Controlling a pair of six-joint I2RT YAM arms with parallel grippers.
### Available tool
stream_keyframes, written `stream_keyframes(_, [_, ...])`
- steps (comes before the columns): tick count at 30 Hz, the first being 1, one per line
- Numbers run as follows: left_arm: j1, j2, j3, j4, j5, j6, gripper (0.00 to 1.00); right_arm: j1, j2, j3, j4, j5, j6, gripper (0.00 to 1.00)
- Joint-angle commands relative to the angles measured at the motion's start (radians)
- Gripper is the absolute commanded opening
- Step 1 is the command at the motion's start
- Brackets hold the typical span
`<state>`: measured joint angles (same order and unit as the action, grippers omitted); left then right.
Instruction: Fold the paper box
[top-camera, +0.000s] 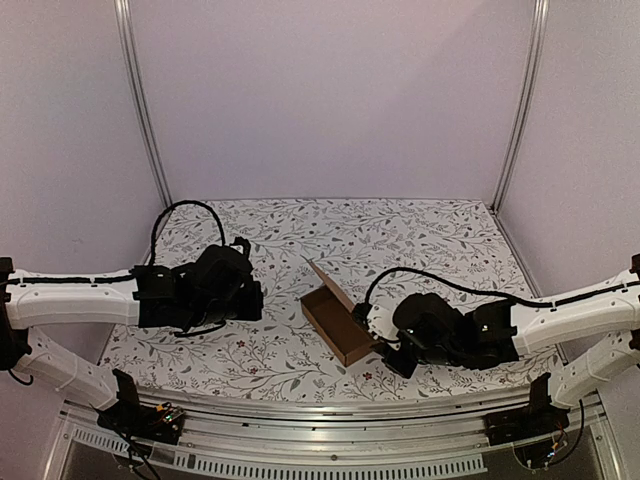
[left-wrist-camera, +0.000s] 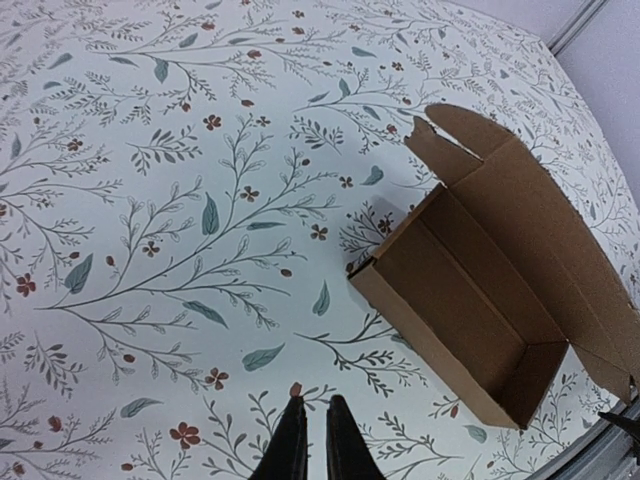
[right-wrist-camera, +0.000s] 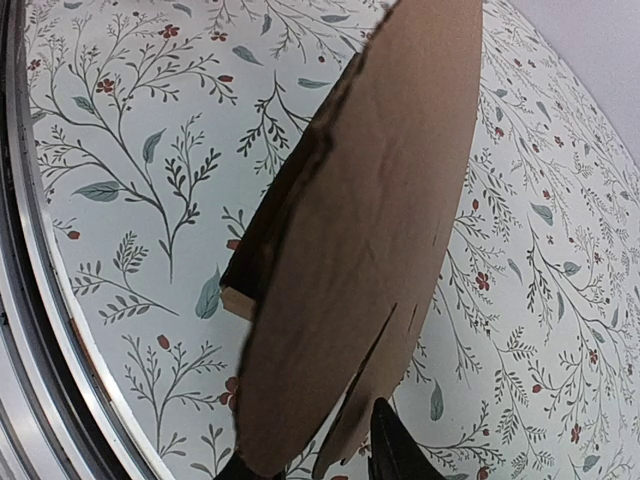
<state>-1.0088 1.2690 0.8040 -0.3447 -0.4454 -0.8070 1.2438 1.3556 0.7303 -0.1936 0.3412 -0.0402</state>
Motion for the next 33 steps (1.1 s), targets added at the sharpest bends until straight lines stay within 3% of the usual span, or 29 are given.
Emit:
stream_keyframes(1, [0.016,-0.014,-0.012,-0.017,-0.018,0.013,0.08,0.015,0.014,0.032,0.003,0.036,0.009,0.27])
stream_keyframes(15, [0.018,-0.014,-0.01,-0.016,-0.017,0.014,0.08,0.018,0.022,0.037,-0.005,0.079,0.008,0.17])
stream_keyframes(25, [0.021,-0.022,-0.003,-0.036,-0.038,0.028,0.08,0.018,0.014,0.049,-0.007,0.073,-0.023,0.0])
stream_keyframes(33, [0.03,-0.075,-0.015,-0.087,-0.084,0.053,0.09,0.009,0.032,0.066,0.018,0.046,-0.171,0.0])
